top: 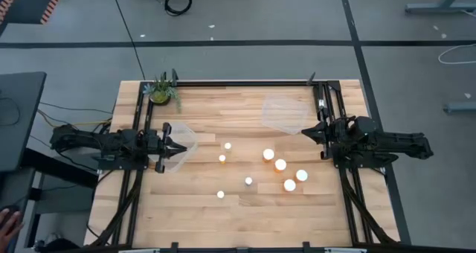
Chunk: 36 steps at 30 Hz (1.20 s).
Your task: Pick and place medicine bottles into bin by pill shape (circle, oval)
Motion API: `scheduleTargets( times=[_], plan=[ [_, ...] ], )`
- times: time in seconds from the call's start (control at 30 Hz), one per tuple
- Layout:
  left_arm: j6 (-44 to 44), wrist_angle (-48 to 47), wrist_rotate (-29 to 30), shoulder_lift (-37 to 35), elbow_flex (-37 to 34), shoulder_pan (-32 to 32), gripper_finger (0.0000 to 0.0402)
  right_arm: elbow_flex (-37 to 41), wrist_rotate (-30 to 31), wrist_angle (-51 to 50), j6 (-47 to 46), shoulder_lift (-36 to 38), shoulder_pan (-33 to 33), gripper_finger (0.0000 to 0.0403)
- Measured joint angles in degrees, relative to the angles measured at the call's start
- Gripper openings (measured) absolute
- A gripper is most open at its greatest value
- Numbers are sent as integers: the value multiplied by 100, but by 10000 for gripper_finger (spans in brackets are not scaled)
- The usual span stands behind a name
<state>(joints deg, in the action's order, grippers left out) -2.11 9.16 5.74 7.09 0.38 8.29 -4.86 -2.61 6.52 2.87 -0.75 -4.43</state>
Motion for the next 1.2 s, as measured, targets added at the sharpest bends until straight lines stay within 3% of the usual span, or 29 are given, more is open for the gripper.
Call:
scheduleTargets(
  times=[1.2],
  plan=[
    [-1, -1, 0, 1, 0, 0, 28, 1, 0, 0, 0, -1, 1, 17]
  ],
)
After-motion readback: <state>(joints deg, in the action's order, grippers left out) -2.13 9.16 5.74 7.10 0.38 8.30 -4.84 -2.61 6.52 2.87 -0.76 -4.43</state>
